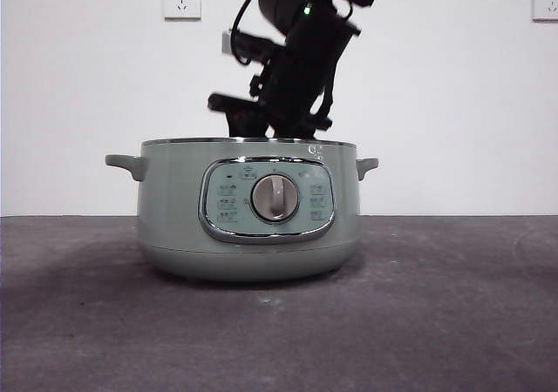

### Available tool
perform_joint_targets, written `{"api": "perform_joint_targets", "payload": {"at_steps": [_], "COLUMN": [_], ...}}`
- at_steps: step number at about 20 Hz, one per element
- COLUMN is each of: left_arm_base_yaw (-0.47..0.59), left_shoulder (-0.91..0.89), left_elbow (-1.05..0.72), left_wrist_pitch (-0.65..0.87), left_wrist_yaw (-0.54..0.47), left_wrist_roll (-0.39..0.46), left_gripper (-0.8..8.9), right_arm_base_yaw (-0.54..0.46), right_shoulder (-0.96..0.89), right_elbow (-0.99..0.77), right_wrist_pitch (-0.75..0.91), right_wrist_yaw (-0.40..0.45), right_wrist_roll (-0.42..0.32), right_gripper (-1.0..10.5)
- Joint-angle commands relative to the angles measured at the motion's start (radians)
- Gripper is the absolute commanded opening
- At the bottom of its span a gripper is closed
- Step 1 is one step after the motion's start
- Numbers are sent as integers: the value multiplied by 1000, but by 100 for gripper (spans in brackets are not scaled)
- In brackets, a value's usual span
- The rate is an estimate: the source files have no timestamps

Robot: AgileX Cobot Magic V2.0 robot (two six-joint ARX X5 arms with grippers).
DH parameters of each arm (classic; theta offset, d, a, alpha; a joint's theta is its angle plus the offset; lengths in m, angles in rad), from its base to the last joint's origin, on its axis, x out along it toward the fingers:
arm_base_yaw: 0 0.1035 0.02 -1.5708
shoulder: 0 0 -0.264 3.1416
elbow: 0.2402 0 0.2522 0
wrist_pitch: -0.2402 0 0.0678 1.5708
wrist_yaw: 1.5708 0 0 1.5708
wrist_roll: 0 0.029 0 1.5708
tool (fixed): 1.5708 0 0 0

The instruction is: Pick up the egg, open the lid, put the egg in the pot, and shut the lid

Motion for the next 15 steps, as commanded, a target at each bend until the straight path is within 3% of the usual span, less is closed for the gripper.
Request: {"api": "perform_joint_targets", "payload": {"at_steps": [1, 8, 11, 15], "left_arm_base_yaw": [-2, -2, -2, -2], "left_shoulder": [-11, -11, -11, -11], "left_elbow": [9, 9, 9, 9], "left_wrist_pitch": [35, 33, 34, 37], "left_wrist_yaw": [6, 6, 6, 5], "left_wrist_roll": [-8, -8, -8, -8], "left_gripper": [-8, -8, -8, -8], "right_arm_base_yaw": [7, 10, 14, 12], "right_shoulder": [40, 75, 72, -7], "right_elbow": [2, 2, 3, 5], "right_wrist_pitch": [2, -27, -26, -24], "right_wrist_yaw": [32, 38, 40, 49], "right_wrist_roll": [-13, -16, -2, 3], "right_gripper": [-17, 4, 455, 476]}}
